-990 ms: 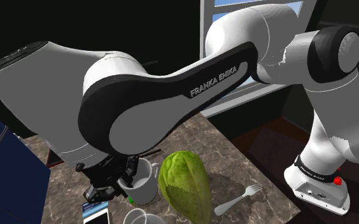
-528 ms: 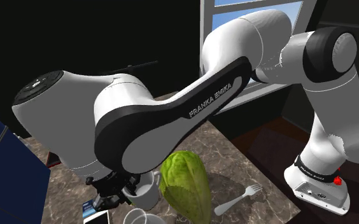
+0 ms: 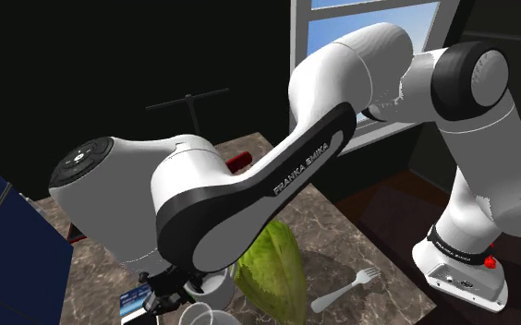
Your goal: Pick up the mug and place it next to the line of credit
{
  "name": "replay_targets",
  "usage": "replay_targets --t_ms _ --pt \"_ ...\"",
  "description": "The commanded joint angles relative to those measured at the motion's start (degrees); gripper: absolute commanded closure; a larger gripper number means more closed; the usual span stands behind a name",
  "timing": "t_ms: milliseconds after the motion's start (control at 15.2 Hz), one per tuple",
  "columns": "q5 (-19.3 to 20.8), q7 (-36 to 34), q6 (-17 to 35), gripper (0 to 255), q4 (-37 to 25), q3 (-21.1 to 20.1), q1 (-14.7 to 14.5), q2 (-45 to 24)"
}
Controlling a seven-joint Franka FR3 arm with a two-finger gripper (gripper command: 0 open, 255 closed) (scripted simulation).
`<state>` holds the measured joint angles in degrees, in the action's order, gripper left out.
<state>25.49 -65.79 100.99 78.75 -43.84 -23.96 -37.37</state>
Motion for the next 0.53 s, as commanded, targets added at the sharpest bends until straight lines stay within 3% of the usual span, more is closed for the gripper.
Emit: replay_targets --t_ms 0,462 --pt "0.28 -0.34 1.56 255 1.44 0.15 0.22 -0.24" --pt "0.96 -0.82 3.92 255 3.16 0.59 0.32 -1.13"
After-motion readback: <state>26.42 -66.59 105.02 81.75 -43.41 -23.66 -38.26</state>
